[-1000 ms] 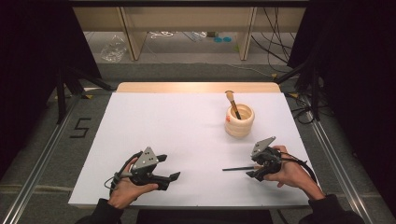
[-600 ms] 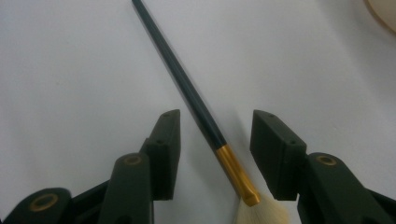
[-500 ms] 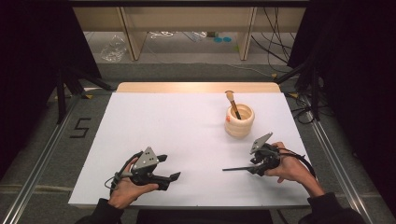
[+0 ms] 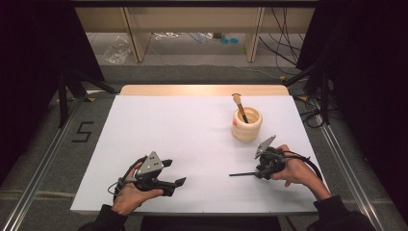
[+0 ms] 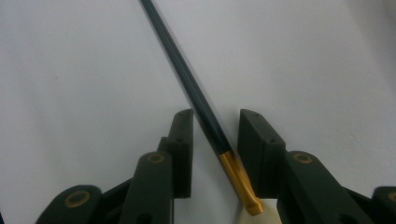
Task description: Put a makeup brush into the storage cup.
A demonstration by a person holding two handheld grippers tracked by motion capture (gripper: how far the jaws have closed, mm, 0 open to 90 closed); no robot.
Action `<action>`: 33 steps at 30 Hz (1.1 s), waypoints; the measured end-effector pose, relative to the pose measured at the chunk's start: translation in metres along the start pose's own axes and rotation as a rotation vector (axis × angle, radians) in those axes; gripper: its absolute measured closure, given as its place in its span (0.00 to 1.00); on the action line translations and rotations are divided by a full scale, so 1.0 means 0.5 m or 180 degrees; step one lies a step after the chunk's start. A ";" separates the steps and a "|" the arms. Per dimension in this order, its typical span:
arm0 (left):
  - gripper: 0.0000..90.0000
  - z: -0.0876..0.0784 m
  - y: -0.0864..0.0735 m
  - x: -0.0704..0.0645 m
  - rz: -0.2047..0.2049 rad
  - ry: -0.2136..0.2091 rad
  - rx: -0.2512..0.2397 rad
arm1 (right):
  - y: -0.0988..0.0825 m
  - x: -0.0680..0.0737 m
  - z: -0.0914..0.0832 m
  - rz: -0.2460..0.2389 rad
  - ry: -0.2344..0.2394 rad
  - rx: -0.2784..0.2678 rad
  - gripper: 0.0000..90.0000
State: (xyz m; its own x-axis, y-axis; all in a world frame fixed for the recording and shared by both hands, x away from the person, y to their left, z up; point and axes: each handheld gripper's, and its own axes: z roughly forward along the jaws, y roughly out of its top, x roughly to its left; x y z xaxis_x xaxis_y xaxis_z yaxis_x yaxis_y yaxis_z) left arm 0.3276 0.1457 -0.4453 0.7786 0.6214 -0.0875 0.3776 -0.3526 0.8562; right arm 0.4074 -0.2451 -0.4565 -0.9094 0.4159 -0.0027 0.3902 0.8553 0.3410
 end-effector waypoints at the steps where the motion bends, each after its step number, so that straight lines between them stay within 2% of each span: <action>1: 0.24 0.000 0.000 0.000 0.0000 0.0000 0.0000 | 0.000 0.000 0.000 0.0000 0.0000 0.0000 0.75; 12: 0.24 0.000 0.000 0.001 0.0021 0.0002 0.0008 | 0.018 0.003 0.002 -0.0128 0.0041 0.0210 0.86; 14: 0.24 0.000 0.000 0.001 0.0021 0.0007 0.0007 | 0.019 0.002 0.002 -0.0129 0.0052 0.0210 0.86; 16: 0.24 0.000 0.000 0.000 0.0012 0.0033 0.0009 | 0.022 0.001 0.000 -0.0128 0.0069 0.0294 0.87; 18: 0.24 0.000 0.000 0.000 0.0022 0.0028 0.0017 | 0.021 0.002 0.002 -0.0121 0.0065 0.0242 0.87; 25: 0.24 0.000 0.000 0.002 0.0001 0.0008 0.0009 | 0.027 -0.002 0.002 -0.0108 0.0091 0.0320 0.88; 31: 0.24 0.000 0.000 0.001 -0.0012 0.0005 -0.0002 | 0.034 0.001 0.004 -0.0087 0.0026 0.0403 0.89; 32: 0.24 0.000 0.000 0.001 -0.0005 0.0002 0.0003 | 0.035 -0.002 0.003 -0.0164 0.0022 0.0445 0.89; 33: 0.24 -0.001 0.000 0.002 -0.0001 0.0001 0.0006 | 0.037 0.001 0.004 -0.0106 0.0050 0.0435 0.89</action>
State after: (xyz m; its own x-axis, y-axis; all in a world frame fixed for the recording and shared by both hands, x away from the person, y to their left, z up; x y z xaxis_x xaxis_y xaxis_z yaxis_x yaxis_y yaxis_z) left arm 0.3280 0.1464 -0.4452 0.7783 0.6218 -0.0875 0.3787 -0.3537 0.8553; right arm 0.4145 -0.2283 -0.4520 -0.9240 0.3825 0.0033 0.3746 0.9032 0.2096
